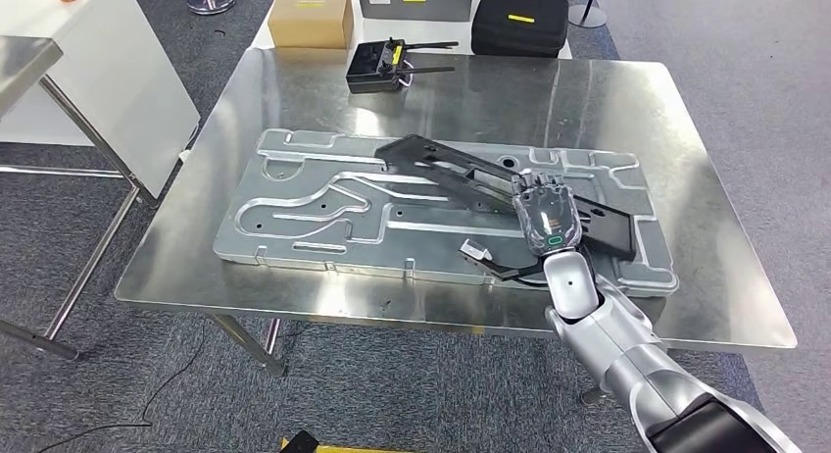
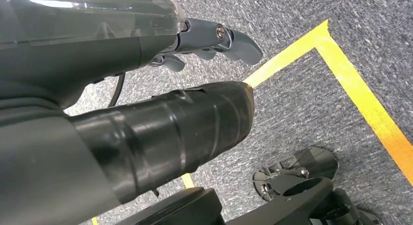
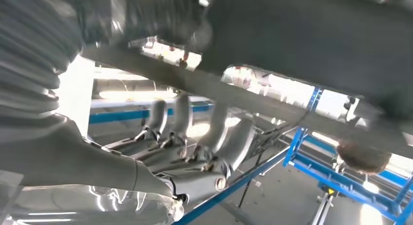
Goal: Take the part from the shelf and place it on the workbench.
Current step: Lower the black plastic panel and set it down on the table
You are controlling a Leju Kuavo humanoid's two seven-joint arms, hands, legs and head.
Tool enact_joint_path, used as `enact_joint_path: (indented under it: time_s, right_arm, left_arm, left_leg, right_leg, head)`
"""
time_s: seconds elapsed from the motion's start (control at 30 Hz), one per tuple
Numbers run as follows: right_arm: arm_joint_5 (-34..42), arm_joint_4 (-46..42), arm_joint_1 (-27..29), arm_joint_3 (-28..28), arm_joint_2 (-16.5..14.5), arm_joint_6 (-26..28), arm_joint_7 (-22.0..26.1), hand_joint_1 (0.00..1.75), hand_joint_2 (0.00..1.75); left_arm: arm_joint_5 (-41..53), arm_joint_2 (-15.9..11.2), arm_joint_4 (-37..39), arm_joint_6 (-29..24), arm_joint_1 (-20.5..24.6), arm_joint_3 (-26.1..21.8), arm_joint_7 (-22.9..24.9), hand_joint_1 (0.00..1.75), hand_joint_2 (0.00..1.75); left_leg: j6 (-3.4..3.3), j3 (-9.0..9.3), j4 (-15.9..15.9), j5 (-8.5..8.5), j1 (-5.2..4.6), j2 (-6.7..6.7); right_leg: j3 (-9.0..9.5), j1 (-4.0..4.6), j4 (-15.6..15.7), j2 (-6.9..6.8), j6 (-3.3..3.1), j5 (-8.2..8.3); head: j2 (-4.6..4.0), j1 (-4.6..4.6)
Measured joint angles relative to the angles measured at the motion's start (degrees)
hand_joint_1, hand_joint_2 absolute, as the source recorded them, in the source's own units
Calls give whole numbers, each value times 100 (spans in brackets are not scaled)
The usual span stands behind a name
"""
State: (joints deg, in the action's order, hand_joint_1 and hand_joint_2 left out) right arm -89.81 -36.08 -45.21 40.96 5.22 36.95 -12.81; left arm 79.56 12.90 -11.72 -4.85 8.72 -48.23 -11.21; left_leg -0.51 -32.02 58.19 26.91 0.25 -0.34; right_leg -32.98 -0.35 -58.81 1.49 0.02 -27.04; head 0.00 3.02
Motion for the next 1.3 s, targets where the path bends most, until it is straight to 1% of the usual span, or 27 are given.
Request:
enact_joint_path:
  time_s: [0.07,0.2,0.33,0.47,0.53,0.67,0.77,0.83,0.93,1.07,1.1,1.17,1.23,1.27,1.3]
  right_arm:
    - [7,-2,19,-5,-19,-61,92,0,175]
    - [100,-21,58,-70,-69,-266,475,0,175]
    - [144,-41,75,-131,-100,-302,571,0,175]
    - [165,-54,82,-161,-111,-328,630,0,0]
    - [257,-73,90,-169,-113,-399,764,0,0]
    - [625,-303,144,-191,-103,-673,1178,0,0]
    - [1070,-660,198,-189,-30,-1132,1605,0,0]
    - [1372,-989,244,-178,56,-1425,1803,0,0]
    - [1574,-1324,284,-160,147,-1589,1864,0,0]
    - [1596,-1410,295,-152,173,-1612,1864,0,0]
    - [1662,-1581,339,-138,234,-1585,1862,0,0]
    - [1880,-2204,552,-110,474,-1428,1843,0,87]
    - [2102,-2908,862,-126,776,-1170,1815,0,175]
    - [2165,-3199,1024,-160,906,-1039,1800,0,175]
    - [2206,-3516,1212,-222,1033,-865,1781,0,131]
  left_arm:
    - [-17,0,0,-1,-1,10,0,0,0]
    - [-71,0,0,-1,-4,24,0,0,0]
    - [-76,0,0,-2,-8,26,0,0,0]
    - [-77,0,0,-1,-8,27,1,0,0]
    - [-86,0,0,-3,-9,30,3,0,0]
    - [-159,-3,0,-10,-21,38,-3,0,0]
    - [-219,-12,0,-21,-40,45,-18,0,0]
    - [-254,-23,0,-24,-58,55,-25,0,0]
    - [-280,-32,0,-24,-75,70,-30,0,0]
    - [-285,-34,0,-24,-78,73,-32,0,0]
    - [-306,-36,0,-26,-81,74,-40,0,0]
    - [-380,-43,0,-53,-101,76,-81,0,0]
    - [-459,-50,0,-98,-133,74,-124,0,0]
    - [-483,-55,0,-116,-149,72,-134,0,0]
    - [-509,-61,0,-135,-167,70,-141,0,0]
  left_leg:
    - [0,1,0,0,0,0]
    - [0,2,0,-1,0,0]
    - [0,2,0,-1,0,0]
    - [0,2,0,-1,0,0]
    - [0,1,0,-1,0,0]
    - [0,2,1,-1,0,0]
    - [0,3,1,-1,0,1]
    - [0,2,0,-1,0,0]
    - [0,2,0,-1,0,0]
    - [0,3,0,-1,0,1]
    - [0,3,1,-1,0,0]
    - [0,4,2,0,0,-1]
    - [-2,3,3,1,0,-6]
    - [-2,2,3,2,0,-7]
    - [-3,2,2,4,0,-8]
  right_leg:
    - [1,0,0,0,0,0]
    - [2,0,0,0,0,0]
    - [2,0,0,0,0,0]
    - [2,0,0,0,0,0]
    - [2,0,0,0,0,0]
    - [1,0,0,1,0,0]
    - [1,0,0,1,0,0]
    - [1,0,0,0,0,0]
    - [1,0,0,1,0,0]
    - [1,0,0,1,0,0]
    - [1,0,0,1,0,0]
    - [1,0,2,-1,0,0]
    - [2,0,4,-5,1,-1]
    - [2,0,5,-7,2,-2]
    - [2,0,5,-9,2,-2]
  head:
    - [0,1]
    - [0,1]
    - [0,1]
    - [0,1]
    - [0,1]
    - [0,1]
    - [0,1]
    - [0,1]
    - [0,1]
    - [0,2]
    - [0,2]
    - [0,1]
    - [0,1]
    - [0,1]
    - [0,1]
